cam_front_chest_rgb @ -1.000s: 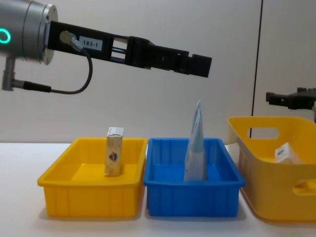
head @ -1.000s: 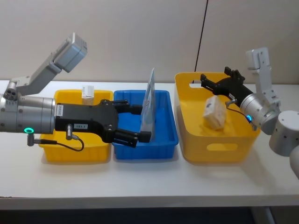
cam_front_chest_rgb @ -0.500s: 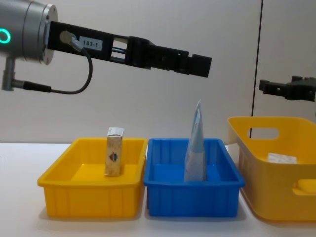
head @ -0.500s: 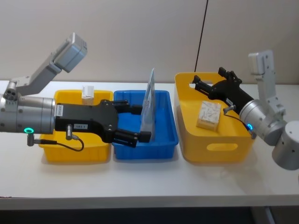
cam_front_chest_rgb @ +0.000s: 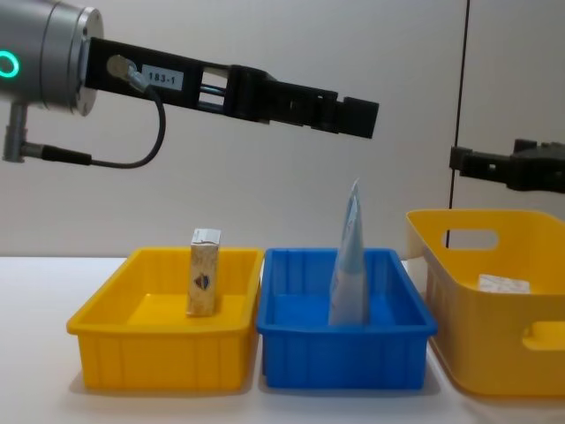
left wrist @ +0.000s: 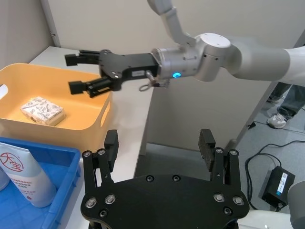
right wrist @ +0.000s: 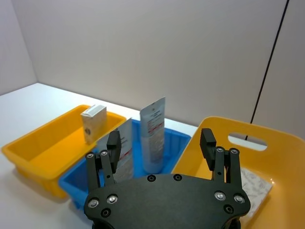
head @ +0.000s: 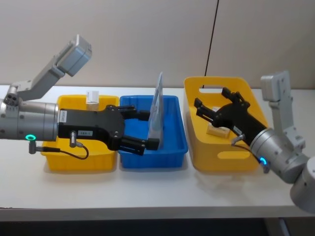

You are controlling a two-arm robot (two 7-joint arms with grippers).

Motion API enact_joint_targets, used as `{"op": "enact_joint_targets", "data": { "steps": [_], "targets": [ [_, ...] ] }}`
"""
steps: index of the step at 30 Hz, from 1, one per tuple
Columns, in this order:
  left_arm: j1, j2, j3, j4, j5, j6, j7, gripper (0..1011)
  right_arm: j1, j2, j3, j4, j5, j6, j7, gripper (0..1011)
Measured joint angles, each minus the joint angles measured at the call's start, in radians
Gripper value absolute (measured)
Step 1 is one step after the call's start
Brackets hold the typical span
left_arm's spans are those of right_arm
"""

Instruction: Bimanual collaborative sorting of washing and personal care products

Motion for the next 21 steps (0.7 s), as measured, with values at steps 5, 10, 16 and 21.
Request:
{"op": "enact_joint_targets", "data": {
  "steps": [5,10,16,21],
  "targets": [
    [0.0,0.0,0.0,0.0,0.0,0.0,0.0,1002,-0.047,0.001,-0.003,-0.06,-0.018,0.019,-0.031,1003],
    [0.0,0.0,0.0,0.0,0.0,0.0,0.0,1001,-0.076,-0.011,-0.016,-0.094,-0.049,0.034,-0.071,1003],
    [0.0,0.0,0.0,0.0,0.0,0.0,0.0,1002,-0.082,-0.036,-0.036,-0.095,-0.09,0.038,-0.106,1003],
    [0.0,0.0,0.0,0.0,0.0,0.0,0.0,1002,-0.074,-0.057,-0.054,-0.077,-0.118,0.036,-0.122,1003]
  ]
}}
